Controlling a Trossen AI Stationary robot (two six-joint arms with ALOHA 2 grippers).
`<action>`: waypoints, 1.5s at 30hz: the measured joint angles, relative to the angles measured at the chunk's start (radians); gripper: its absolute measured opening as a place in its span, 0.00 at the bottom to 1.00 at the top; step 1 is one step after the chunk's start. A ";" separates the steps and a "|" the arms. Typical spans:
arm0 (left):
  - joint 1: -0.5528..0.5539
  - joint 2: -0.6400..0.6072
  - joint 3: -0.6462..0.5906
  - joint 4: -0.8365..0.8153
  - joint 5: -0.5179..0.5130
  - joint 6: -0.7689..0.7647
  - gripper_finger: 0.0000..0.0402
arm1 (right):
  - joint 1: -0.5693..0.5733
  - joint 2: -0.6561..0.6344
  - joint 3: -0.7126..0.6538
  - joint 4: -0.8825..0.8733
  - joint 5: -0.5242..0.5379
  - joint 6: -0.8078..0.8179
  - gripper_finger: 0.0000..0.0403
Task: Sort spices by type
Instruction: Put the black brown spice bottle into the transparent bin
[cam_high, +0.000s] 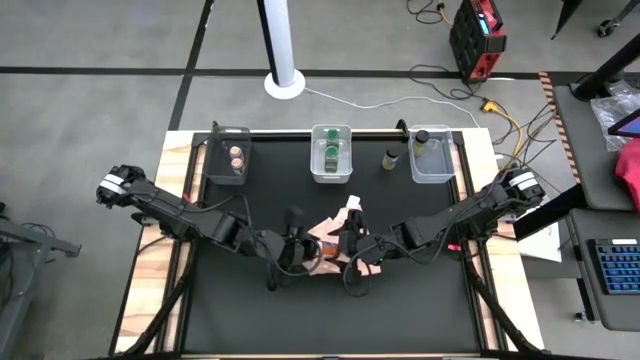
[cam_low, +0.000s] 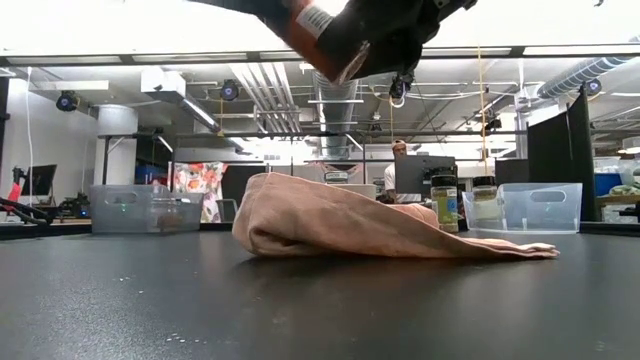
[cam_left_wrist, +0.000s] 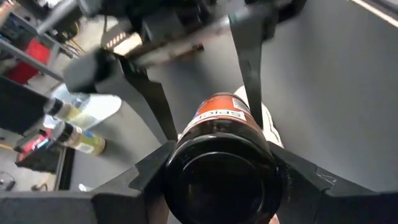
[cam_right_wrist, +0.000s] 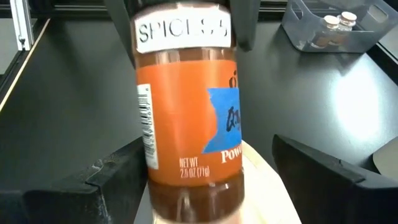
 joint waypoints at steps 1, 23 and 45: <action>0.000 0.000 0.000 -0.015 0.000 -0.006 0.49 | 0.000 -0.002 0.000 -0.003 -0.001 0.002 0.80; 0.001 0.000 0.000 -0.068 -0.002 -0.051 0.49 | 0.000 -0.004 0.001 -0.012 -0.011 0.027 0.78; 0.022 0.075 -0.001 0.084 -0.008 -0.027 0.49 | -0.012 0.003 0.002 0.025 -0.015 0.026 0.73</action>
